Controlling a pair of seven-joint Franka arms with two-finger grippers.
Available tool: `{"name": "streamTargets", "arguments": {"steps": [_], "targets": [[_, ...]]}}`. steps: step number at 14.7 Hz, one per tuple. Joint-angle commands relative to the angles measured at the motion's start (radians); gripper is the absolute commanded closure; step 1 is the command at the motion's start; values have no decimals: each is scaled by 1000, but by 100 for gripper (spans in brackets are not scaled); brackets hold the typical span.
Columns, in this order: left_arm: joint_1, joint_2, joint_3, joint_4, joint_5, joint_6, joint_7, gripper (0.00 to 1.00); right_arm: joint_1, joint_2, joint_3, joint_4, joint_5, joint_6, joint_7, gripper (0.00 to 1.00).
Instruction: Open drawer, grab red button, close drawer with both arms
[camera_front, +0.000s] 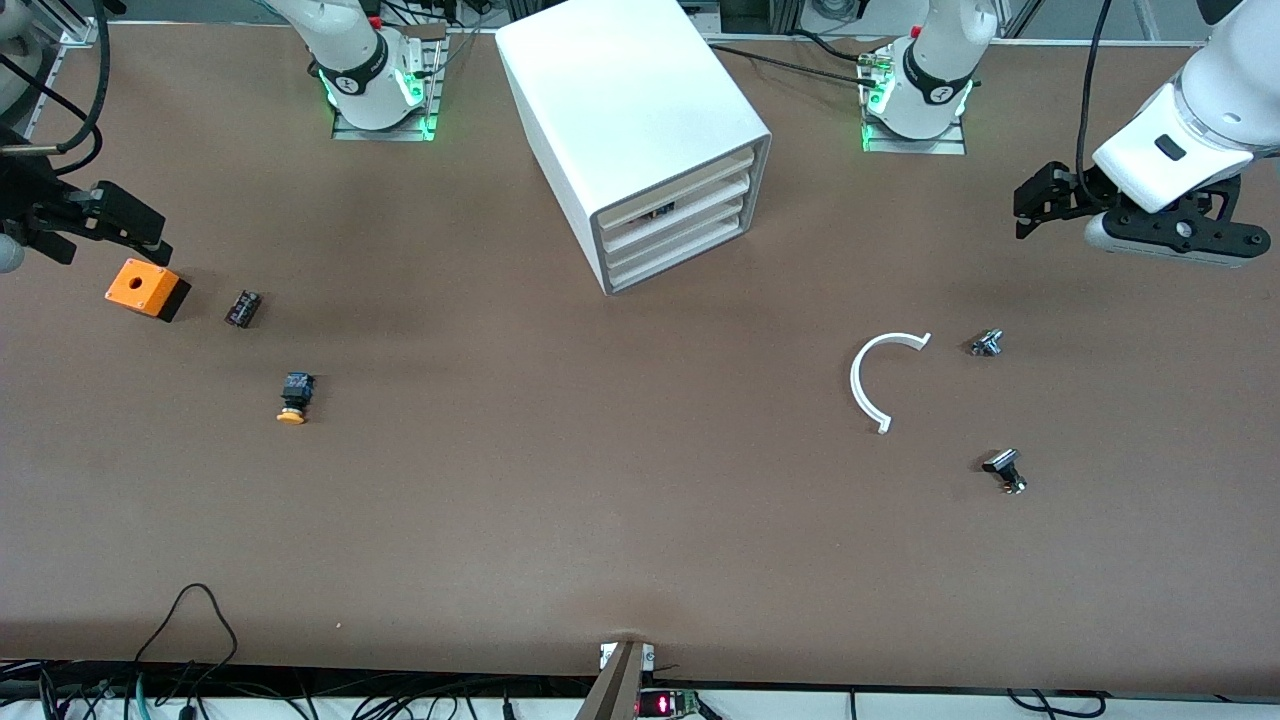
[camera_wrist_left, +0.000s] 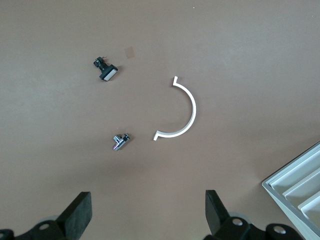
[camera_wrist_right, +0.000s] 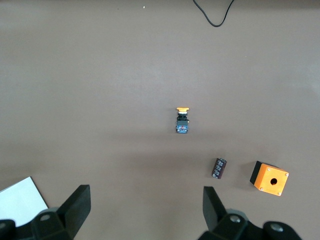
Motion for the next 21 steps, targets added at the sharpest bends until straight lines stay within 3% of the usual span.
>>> {"name": "streamTargets", "arguments": {"steps": [1,6,16,21], "targets": [[-2,17,2,32,-15,-13,13,0,1,14,3,31,-6,-11,13,1],[-2,17,2,32,-15,-13,13,0,8,15,3,27,0,-7,15,1],[-4,18,0,35,-18,-13,11,0,19,119,5,-33,24,32,6,1],[-5,24,-11,37,-75,-16,11,0,34,156,5,-46,25,64,7,1]]}}
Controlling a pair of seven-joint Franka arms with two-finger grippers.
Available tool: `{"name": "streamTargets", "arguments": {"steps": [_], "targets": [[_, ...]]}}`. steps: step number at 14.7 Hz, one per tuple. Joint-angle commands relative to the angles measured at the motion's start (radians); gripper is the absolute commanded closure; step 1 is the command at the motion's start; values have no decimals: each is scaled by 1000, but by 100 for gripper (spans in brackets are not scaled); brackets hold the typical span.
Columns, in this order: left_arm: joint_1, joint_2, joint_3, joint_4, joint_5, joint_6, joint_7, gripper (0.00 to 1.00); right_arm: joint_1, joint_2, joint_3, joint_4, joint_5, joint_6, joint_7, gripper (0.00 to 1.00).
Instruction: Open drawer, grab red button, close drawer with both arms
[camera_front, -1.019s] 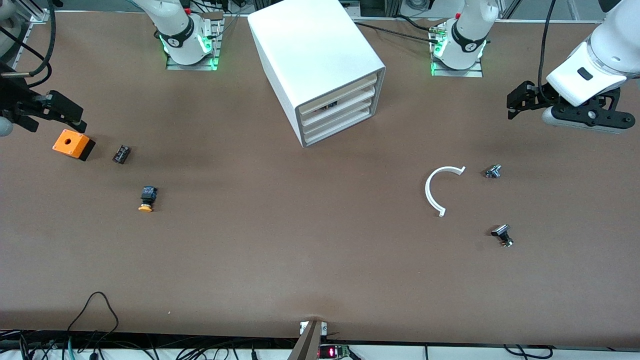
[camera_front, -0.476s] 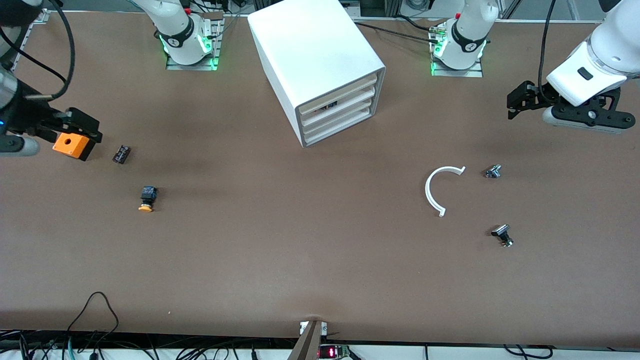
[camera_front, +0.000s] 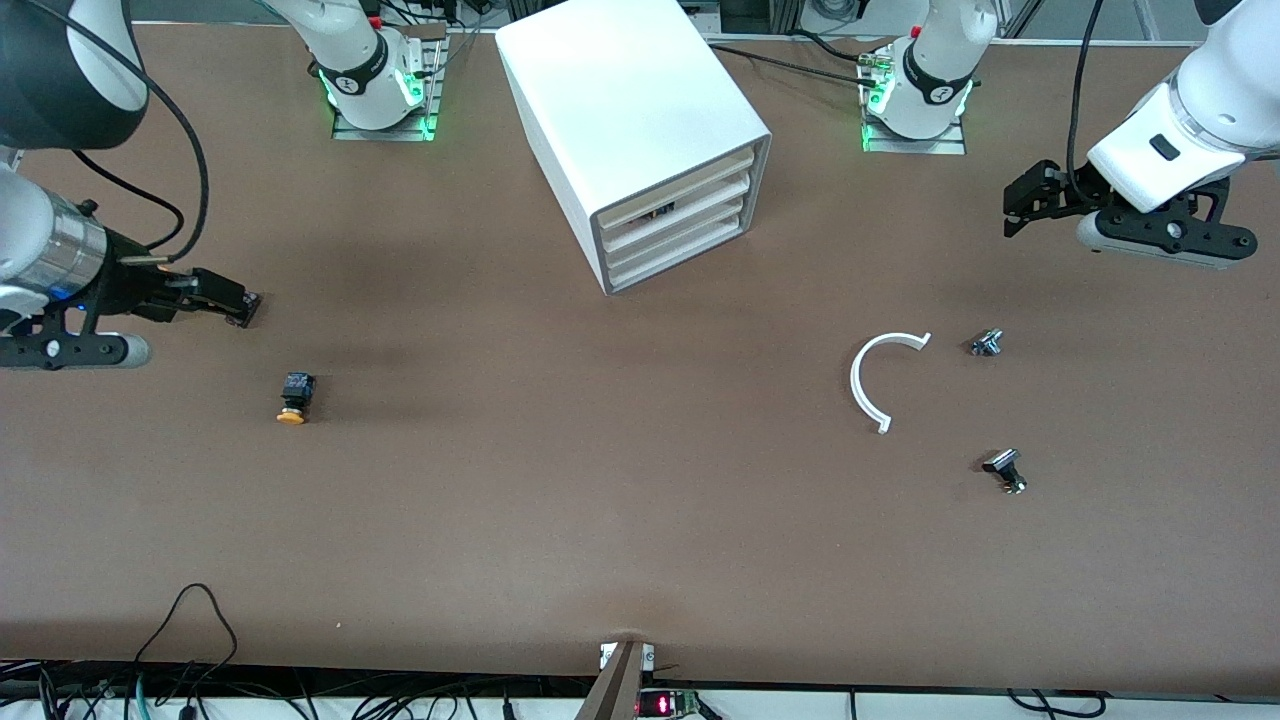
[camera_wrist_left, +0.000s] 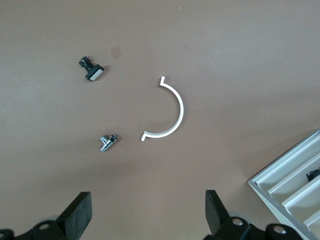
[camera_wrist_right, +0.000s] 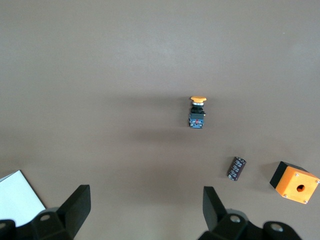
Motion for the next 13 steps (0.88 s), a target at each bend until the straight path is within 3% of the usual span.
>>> {"name": "streamTargets", "arguments": {"steps": [1,7,13], "targets": [[-1,21,-15,36,-19,-15,11,0,8,7,2,-13,13,23,6,1],[-2,21,-76,38,-35,-15,14,0,43,61,2,-13,61,49,29,1],[-4,106,-112,34,-320,-78,32,0,72,104,2,-13,92,83,77,1]]}}
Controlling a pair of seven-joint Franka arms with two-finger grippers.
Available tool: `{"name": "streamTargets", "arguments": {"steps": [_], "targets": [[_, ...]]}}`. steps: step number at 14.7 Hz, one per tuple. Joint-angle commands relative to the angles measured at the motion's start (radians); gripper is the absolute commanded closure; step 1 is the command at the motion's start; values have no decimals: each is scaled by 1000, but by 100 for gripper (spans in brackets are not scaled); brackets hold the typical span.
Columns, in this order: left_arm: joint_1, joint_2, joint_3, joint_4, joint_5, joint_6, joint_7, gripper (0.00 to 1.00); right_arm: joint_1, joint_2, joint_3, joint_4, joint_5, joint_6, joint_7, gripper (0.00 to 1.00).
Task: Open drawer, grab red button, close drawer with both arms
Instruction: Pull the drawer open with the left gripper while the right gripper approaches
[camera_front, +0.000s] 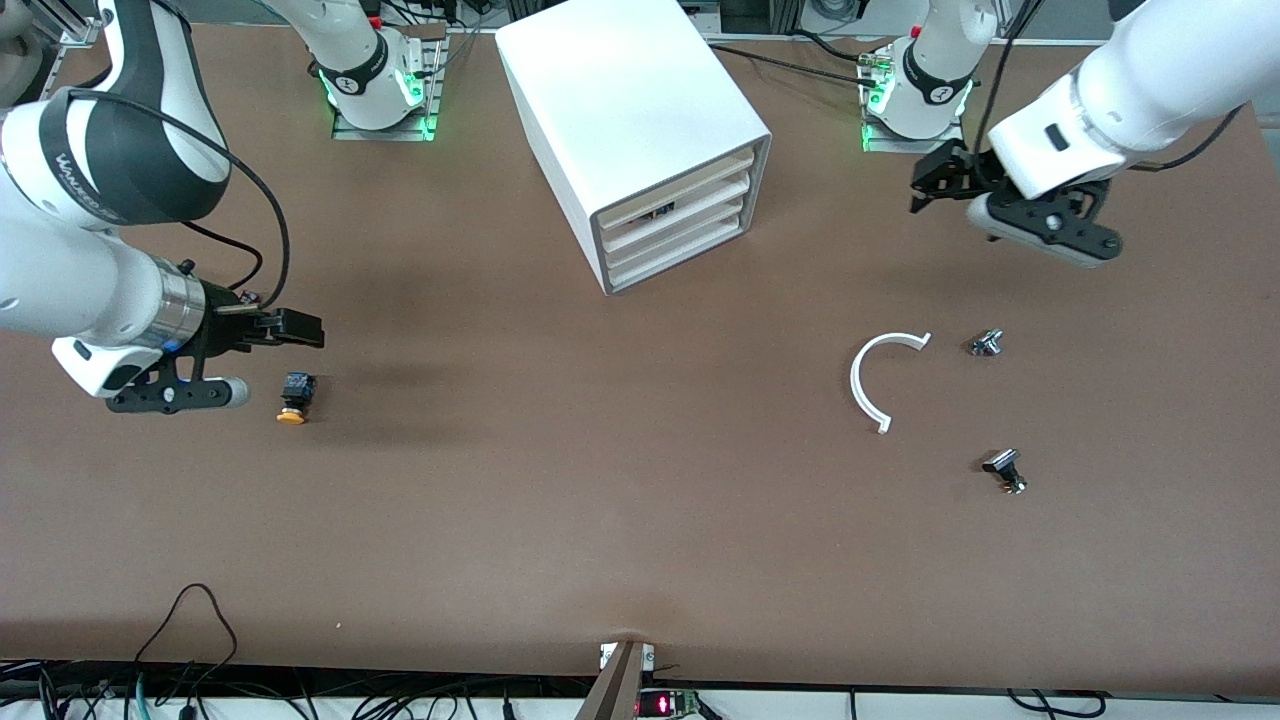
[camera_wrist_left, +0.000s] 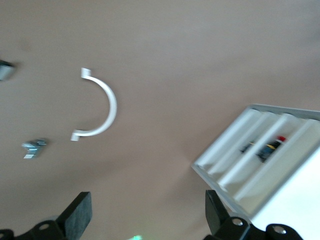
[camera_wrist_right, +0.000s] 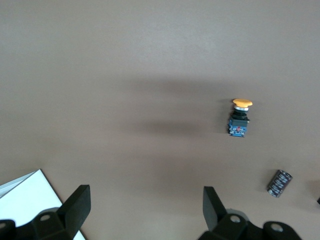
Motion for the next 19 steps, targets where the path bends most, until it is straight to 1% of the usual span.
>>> {"name": "streamTargets", "arguments": {"steps": [1,4,5,7,9,11,14,15,17,19], "targets": [[1,83,-5,32,-159,-73,31,0,27,11,1,-1,13,22,73,1],[-54,183,-5,31,-296,-186,52,0,52,20,1,-29,13,71,97,1],[-70,209,-5,29,-338,-202,108,0,67,20,1,-50,13,97,123,1],[-98,254,-3,12,-356,-188,260,0,90,20,1,-76,13,139,162,1],[-97,327,-5,-4,-360,-118,467,0,113,20,1,-81,11,154,189,1],[-92,355,-5,-59,-382,-45,599,0,130,31,1,-81,11,168,221,1],[-100,350,-14,-203,-449,84,707,1,159,34,1,-81,8,182,272,1],[-97,347,-38,-243,-480,133,728,1,168,40,1,-81,6,183,297,1],[-97,346,-63,-305,-504,228,745,2,185,40,1,-81,6,197,332,1],[-95,346,-83,-357,-558,270,787,8,205,51,1,-81,6,217,384,1]]}}
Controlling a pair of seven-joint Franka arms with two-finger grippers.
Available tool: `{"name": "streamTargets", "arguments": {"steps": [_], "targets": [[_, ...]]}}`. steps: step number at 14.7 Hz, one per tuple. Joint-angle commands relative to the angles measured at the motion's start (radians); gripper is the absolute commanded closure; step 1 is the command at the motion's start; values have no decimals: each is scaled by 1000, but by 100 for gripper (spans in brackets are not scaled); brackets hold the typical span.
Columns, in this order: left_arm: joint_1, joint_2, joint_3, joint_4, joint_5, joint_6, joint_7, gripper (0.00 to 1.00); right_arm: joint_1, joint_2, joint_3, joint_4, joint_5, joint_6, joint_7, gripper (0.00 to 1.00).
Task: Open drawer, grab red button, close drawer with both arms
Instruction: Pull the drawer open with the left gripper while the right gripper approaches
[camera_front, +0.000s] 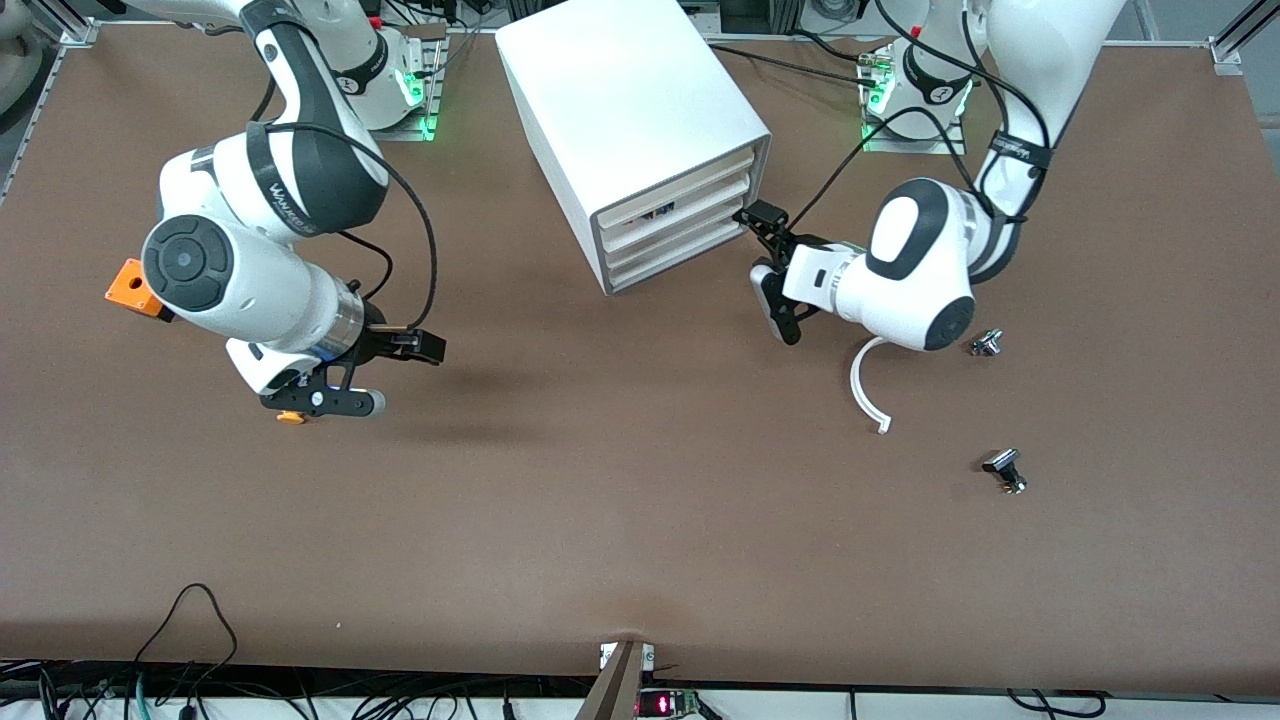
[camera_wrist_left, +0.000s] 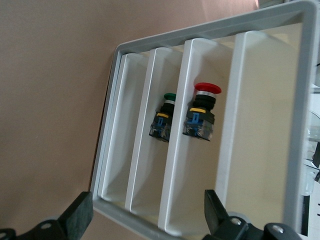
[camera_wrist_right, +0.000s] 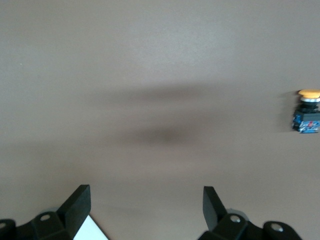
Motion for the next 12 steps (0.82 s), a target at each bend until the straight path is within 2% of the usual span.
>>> {"name": "streamTargets", "arguments": {"steps": [1,3,6,9,10,12], "targets": [[5,-40,-21,-103,-89,66,87,13,36,15,-2,-3,5,35,85,1],[3,-36,-24,-143,-139,101,154,21,57,22,-2,-3,5,56,134,1],[2,-37,-39,-204,-228,132,240,23,79,35,-2,-2,5,78,189,1],[2,-37,-70,-224,-241,179,257,24,106,48,-2,6,2,84,280,1],[2,-34,-96,-232,-250,205,263,32,122,50,-2,6,1,95,313,1],[0,-7,-119,-235,-265,245,308,35,144,62,-2,10,5,105,378,1]]}}
